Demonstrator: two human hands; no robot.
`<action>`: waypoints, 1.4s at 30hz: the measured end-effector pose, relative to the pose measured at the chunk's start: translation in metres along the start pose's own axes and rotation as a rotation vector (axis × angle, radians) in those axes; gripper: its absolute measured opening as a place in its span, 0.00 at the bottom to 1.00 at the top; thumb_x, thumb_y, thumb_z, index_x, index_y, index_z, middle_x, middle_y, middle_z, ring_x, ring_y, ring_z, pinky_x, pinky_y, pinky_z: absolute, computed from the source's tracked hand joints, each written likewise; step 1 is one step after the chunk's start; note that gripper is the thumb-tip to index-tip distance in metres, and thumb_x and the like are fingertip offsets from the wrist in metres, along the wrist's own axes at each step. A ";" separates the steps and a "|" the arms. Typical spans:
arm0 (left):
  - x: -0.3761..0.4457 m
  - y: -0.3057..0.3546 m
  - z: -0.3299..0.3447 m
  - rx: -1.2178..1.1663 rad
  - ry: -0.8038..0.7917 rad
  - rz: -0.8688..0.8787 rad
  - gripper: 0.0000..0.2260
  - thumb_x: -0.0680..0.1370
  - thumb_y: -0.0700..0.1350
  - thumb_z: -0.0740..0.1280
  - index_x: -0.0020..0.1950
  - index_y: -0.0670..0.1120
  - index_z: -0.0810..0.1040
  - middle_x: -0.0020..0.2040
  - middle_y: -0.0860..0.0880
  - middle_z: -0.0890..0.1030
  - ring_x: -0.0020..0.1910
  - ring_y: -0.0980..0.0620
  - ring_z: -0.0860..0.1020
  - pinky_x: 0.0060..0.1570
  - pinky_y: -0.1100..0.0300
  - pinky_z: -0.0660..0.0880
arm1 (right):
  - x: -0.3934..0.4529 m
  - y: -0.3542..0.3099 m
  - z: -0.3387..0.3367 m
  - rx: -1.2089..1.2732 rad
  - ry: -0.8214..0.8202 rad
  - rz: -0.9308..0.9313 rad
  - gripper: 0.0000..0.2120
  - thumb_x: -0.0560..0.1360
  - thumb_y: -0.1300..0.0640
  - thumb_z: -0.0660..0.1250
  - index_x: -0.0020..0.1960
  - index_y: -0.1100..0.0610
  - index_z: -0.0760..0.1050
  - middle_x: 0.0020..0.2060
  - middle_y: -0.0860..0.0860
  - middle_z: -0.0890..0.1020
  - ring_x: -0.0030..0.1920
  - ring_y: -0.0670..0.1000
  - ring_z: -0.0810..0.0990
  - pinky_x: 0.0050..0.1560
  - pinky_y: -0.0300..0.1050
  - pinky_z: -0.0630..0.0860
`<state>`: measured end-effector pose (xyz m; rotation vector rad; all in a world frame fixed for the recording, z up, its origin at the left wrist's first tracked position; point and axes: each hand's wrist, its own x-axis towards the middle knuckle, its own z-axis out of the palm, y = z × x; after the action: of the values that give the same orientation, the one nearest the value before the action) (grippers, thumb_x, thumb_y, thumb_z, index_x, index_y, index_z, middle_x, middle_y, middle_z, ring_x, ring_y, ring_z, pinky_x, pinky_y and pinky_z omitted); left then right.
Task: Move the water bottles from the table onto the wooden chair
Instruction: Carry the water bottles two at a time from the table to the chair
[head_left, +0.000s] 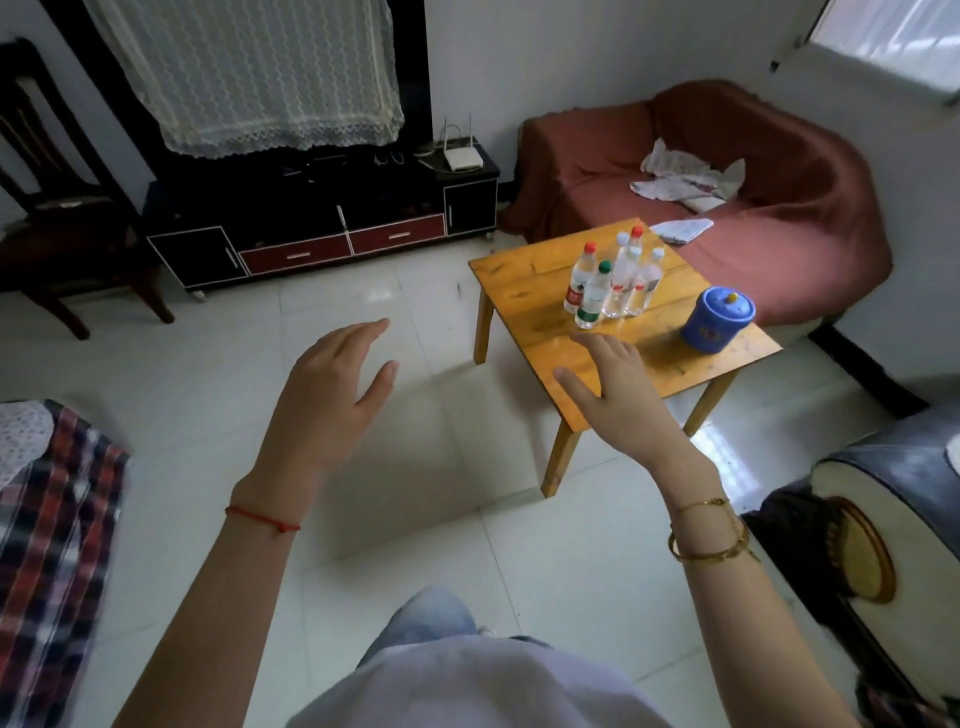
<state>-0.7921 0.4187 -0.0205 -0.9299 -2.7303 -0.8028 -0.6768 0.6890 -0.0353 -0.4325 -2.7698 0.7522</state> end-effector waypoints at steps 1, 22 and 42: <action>0.018 -0.003 0.006 0.001 -0.005 0.004 0.20 0.80 0.51 0.59 0.72 0.49 0.66 0.68 0.48 0.73 0.67 0.49 0.70 0.68 0.51 0.68 | 0.016 0.006 0.001 0.000 0.001 0.006 0.26 0.78 0.44 0.59 0.71 0.54 0.62 0.68 0.52 0.70 0.70 0.54 0.63 0.67 0.46 0.61; 0.455 -0.077 0.151 -0.079 -0.269 0.424 0.20 0.79 0.51 0.59 0.70 0.48 0.67 0.67 0.49 0.74 0.66 0.51 0.70 0.66 0.56 0.67 | 0.342 0.093 0.048 -0.027 0.155 0.382 0.24 0.78 0.44 0.59 0.71 0.51 0.61 0.68 0.50 0.69 0.69 0.52 0.63 0.66 0.47 0.63; 0.598 0.005 0.278 -0.229 -0.483 0.664 0.20 0.78 0.45 0.64 0.70 0.45 0.69 0.66 0.46 0.75 0.65 0.49 0.71 0.66 0.51 0.70 | 0.399 0.193 0.036 0.005 0.314 0.718 0.24 0.77 0.47 0.62 0.70 0.52 0.63 0.68 0.50 0.71 0.69 0.51 0.66 0.67 0.48 0.66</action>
<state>-1.2575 0.8832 -0.0740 -2.1601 -2.3947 -0.8295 -1.0156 0.9683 -0.1065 -1.4447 -2.2929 0.7388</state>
